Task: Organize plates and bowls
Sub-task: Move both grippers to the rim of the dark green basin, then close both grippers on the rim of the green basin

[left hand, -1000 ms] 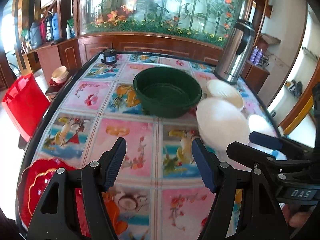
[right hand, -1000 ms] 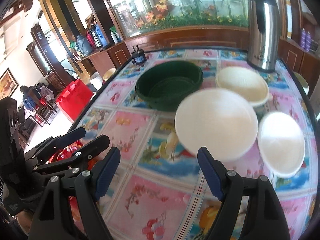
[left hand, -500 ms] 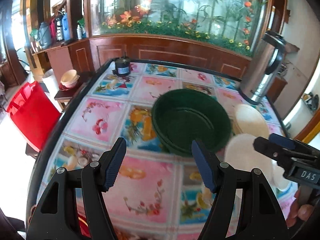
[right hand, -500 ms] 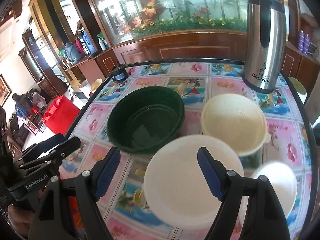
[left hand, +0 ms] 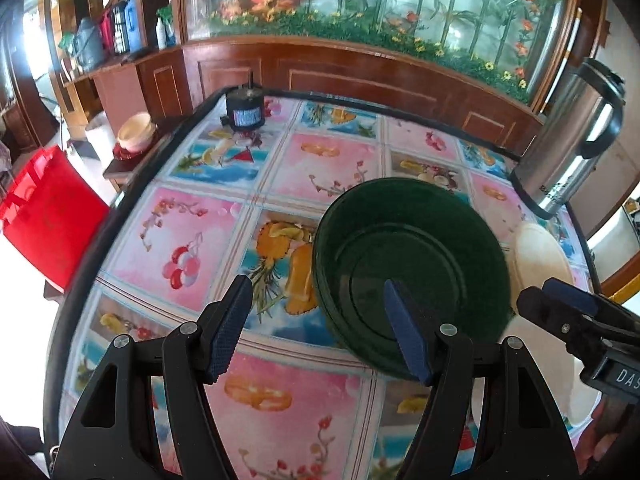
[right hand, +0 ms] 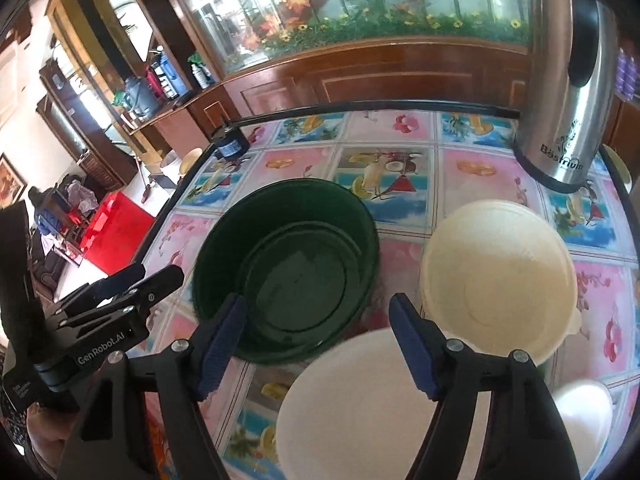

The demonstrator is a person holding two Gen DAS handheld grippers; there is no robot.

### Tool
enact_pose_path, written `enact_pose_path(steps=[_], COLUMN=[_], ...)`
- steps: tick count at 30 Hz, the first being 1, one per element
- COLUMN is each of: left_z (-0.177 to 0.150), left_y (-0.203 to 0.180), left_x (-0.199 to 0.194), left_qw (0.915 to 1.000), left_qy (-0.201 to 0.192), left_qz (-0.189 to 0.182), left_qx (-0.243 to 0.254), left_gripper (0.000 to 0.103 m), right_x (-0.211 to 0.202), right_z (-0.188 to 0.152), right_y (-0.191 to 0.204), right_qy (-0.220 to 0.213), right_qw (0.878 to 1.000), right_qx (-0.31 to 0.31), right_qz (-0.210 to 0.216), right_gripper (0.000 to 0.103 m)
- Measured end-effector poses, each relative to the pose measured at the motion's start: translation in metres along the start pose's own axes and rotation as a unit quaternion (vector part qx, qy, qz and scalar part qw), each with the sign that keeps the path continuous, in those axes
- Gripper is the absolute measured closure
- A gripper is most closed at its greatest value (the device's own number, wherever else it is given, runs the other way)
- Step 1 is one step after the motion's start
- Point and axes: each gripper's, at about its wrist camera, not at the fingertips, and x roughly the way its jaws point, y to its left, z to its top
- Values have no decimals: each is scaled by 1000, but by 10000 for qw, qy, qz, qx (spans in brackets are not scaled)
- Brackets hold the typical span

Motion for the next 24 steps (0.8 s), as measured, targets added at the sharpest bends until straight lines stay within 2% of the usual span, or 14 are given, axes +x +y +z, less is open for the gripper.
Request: enact_pose_path(steps=[2, 4, 9, 13, 21, 24], left_z=[3, 7, 12, 14, 12, 12], left_y=[0, 0, -1, -7, -9, -8], left_x=[10, 15, 23, 33, 56, 58], left_qw=[9999, 9999, 9997, 9997, 9987, 9988], left_qy=[108, 120, 156, 216, 502, 466], left_qz=[-40, -2, -140, -88, 23, 30], left_qx=[-15, -13, -81, 26, 83, 147], left_gripper=[34, 34, 34, 34, 34, 35], right_x=[7, 12, 16, 25, 41, 43], right_z=[3, 4, 7, 11, 12, 11], right_y=[-3, -3, -10, -16, -25, -26], right_qy=[91, 132, 149, 231, 372, 386], right_qw=[9999, 9999, 9997, 9994, 9983, 9984], right_qx=[44, 42, 160, 249, 368, 328], right_qz=[86, 62, 56, 19, 247, 248], right_gripper=[39, 41, 41, 40, 41, 54])
